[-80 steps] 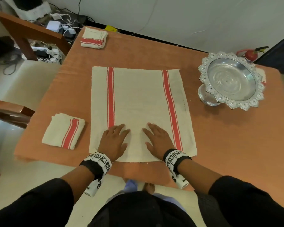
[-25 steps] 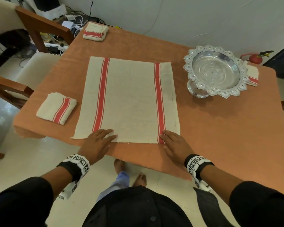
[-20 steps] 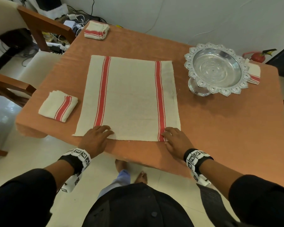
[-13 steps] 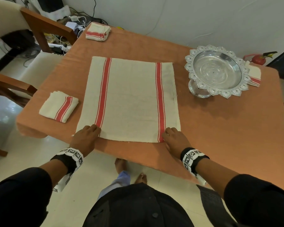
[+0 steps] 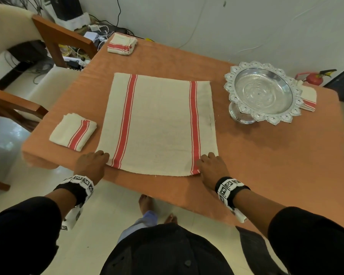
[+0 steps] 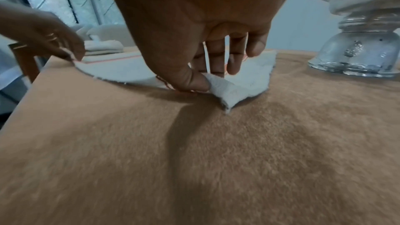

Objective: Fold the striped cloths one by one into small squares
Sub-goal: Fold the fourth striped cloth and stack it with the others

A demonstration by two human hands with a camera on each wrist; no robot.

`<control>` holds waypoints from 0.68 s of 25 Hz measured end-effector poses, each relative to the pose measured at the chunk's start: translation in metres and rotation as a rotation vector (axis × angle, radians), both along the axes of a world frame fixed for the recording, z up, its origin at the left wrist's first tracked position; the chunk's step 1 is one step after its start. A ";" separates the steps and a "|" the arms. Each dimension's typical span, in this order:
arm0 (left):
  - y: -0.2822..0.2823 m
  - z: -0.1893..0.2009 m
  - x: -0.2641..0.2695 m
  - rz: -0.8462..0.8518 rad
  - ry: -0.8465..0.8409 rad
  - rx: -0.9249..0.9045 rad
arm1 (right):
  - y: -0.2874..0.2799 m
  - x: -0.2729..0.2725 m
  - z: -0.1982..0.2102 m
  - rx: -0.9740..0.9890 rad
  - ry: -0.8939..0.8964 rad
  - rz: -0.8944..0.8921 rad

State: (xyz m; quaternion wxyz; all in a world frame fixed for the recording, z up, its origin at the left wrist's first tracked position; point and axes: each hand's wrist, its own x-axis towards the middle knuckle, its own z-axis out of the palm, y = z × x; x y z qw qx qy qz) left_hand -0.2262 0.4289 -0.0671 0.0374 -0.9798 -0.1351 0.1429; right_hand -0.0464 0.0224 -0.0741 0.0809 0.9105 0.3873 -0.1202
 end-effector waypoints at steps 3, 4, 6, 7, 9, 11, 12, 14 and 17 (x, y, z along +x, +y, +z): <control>0.012 0.005 0.000 0.074 -0.073 -0.017 | 0.001 0.012 0.017 0.016 0.046 -0.050; 0.015 0.007 0.001 0.102 -0.101 -0.037 | 0.001 0.017 0.020 0.047 0.086 -0.093; 0.020 0.016 0.007 0.147 -0.141 -0.089 | 0.002 0.027 0.025 0.129 0.172 -0.157; 0.023 0.020 0.011 0.154 -0.164 -0.108 | 0.002 0.033 0.028 0.176 0.208 -0.177; 0.029 0.030 0.022 0.163 -0.203 -0.133 | 0.003 0.044 0.034 0.271 0.255 -0.186; 0.034 0.040 0.036 0.186 -0.237 -0.118 | 0.008 0.056 0.041 0.297 0.239 -0.164; 0.038 0.045 0.043 0.199 -0.249 -0.093 | 0.012 0.063 0.045 0.284 0.215 -0.155; 0.047 0.055 0.061 0.236 -0.252 -0.054 | 0.022 0.078 0.051 0.245 0.146 -0.178; 0.066 0.067 0.090 0.249 -0.221 -0.055 | 0.043 0.101 0.064 0.150 -0.004 -0.172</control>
